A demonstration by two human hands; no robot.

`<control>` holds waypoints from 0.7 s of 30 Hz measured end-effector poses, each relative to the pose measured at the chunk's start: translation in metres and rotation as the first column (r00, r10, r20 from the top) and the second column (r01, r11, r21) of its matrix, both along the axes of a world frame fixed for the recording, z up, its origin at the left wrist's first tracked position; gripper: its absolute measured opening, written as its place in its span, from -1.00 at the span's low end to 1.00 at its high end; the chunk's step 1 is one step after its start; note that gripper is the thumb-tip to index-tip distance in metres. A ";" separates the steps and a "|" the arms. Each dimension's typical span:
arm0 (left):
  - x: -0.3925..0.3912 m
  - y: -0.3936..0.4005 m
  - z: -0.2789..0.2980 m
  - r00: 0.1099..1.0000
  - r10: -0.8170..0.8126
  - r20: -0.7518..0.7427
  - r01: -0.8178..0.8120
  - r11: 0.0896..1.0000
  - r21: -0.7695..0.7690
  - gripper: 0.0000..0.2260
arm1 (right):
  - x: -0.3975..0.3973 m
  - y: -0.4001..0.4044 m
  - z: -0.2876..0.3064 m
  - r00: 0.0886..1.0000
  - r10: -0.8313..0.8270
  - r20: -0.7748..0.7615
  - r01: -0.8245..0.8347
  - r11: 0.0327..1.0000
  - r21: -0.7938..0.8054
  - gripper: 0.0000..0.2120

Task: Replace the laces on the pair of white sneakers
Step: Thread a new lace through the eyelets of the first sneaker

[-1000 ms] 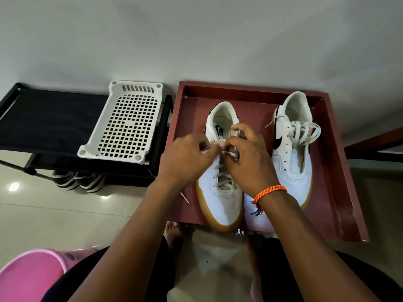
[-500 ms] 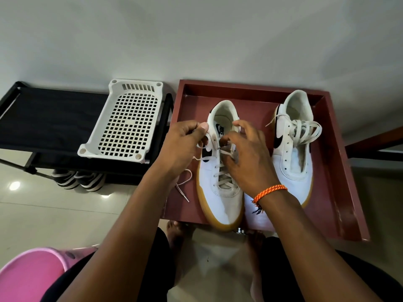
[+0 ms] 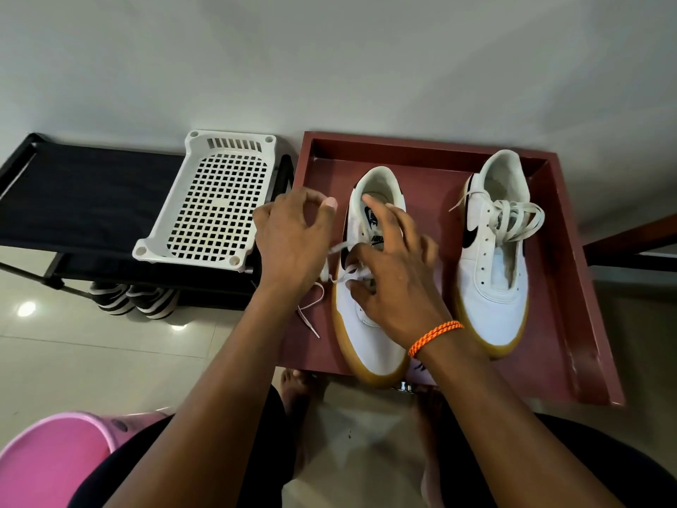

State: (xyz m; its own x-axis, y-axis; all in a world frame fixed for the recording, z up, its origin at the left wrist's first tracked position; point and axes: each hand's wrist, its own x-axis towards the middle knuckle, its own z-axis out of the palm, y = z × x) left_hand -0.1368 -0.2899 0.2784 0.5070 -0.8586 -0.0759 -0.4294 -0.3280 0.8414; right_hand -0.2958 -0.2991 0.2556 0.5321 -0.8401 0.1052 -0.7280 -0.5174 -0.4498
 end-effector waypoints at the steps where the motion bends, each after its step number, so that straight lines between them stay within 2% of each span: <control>1: 0.000 0.000 0.001 0.999 -0.008 0.042 0.010 0.999 -0.053 -0.79 | 0.001 0.000 0.002 1.000 0.003 0.017 -0.002 0.999 -0.035 -0.77; 3: 0.000 0.000 0.000 0.996 -0.072 0.051 0.079 0.984 -0.158 -0.77 | 0.001 -0.002 0.007 0.998 -0.020 0.051 0.026 0.991 -0.128 -0.84; 6: -0.006 -0.001 0.000 0.947 -0.283 -0.154 0.246 0.943 -0.222 -0.77 | -0.004 -0.008 0.010 0.978 -0.077 0.196 0.131 0.951 -0.279 -0.90; 9: -0.012 0.003 0.007 0.854 -0.420 -0.307 0.350 0.901 -0.257 -0.74 | -0.013 -0.017 0.015 0.899 -0.093 0.427 0.222 0.939 -0.262 -0.84; 12: -0.014 0.006 0.012 0.792 -0.469 -0.391 0.397 0.882 -0.254 -0.73 | -0.022 -0.026 0.021 0.811 -0.163 0.562 0.331 0.919 -0.212 -0.89; 14: -0.014 0.007 0.015 0.759 -0.478 -0.442 0.387 0.877 -0.284 -0.72 | -0.028 -0.031 0.022 0.703 -0.227 0.674 0.403 0.908 -0.115 -0.91; 17: -0.009 0.004 0.019 0.689 -0.447 -0.571 0.257 0.887 -0.384 -0.69 | -0.033 -0.039 0.022 0.481 -0.331 0.812 0.448 0.889 0.098 -0.89; 21: 0.007 0.005 0.025 0.603 -0.397 -0.692 0.061 0.888 -0.456 -0.67 | -0.036 -0.047 0.021 0.250 -0.442 0.861 0.424 0.850 0.313 -0.88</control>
